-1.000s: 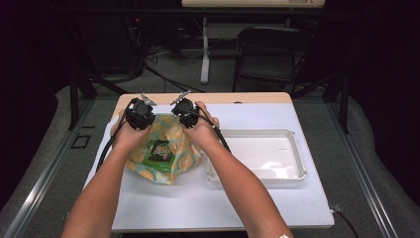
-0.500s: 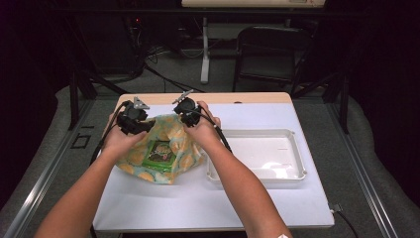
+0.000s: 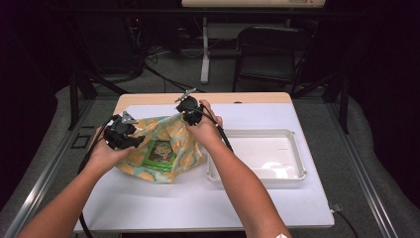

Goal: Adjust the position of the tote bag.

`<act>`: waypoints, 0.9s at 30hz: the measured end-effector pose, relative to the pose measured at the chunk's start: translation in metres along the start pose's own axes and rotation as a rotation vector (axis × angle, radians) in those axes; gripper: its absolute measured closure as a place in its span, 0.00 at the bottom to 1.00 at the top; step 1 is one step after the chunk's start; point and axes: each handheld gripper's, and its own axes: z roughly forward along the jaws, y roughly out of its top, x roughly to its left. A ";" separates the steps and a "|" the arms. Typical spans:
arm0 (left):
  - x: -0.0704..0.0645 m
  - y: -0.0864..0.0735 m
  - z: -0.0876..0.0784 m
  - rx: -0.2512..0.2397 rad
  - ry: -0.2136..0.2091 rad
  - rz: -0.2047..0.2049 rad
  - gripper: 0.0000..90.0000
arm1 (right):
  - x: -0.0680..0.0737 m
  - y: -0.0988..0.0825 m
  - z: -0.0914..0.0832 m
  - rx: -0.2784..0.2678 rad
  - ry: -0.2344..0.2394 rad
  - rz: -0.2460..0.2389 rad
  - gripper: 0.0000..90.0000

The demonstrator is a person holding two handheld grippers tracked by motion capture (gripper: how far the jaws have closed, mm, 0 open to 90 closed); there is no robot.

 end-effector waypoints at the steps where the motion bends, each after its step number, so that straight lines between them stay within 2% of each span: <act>1: 0.000 0.000 0.002 0.018 0.001 0.006 0.61 | -0.001 0.000 0.000 0.005 -0.002 -0.002 1.00; 2: 0.000 0.000 0.002 0.018 0.001 0.006 0.64 | -0.001 0.000 0.000 0.005 -0.002 -0.002 1.00; 9: -0.006 0.003 0.017 0.065 0.053 0.080 0.91 | -0.004 -0.001 -0.003 0.006 -0.015 -0.020 1.00; 12: -0.006 0.005 0.021 0.074 0.072 0.084 0.96 | -0.005 -0.002 -0.003 0.004 -0.017 -0.020 1.00; 17: -0.004 0.007 0.032 0.076 0.095 0.068 1.00 | -0.005 -0.004 -0.002 0.008 -0.032 -0.024 1.00; 18: -0.002 0.008 0.036 0.076 0.104 0.052 1.00 | -0.005 -0.004 -0.002 0.007 -0.032 -0.024 1.00; 19: -0.002 0.008 0.036 0.076 0.104 0.052 1.00 | -0.005 -0.004 -0.002 0.007 -0.032 -0.024 1.00; 20: 0.000 0.009 0.040 0.076 0.105 0.031 1.00 | -0.004 -0.005 0.000 0.010 -0.030 -0.020 1.00; 24: 0.003 0.009 0.048 0.088 0.105 -0.009 1.00 | -0.002 -0.007 0.004 0.015 -0.033 -0.017 1.00; 27: 0.003 0.009 0.053 0.094 0.103 -0.019 1.00 | -0.002 -0.009 0.006 0.021 -0.027 -0.020 0.99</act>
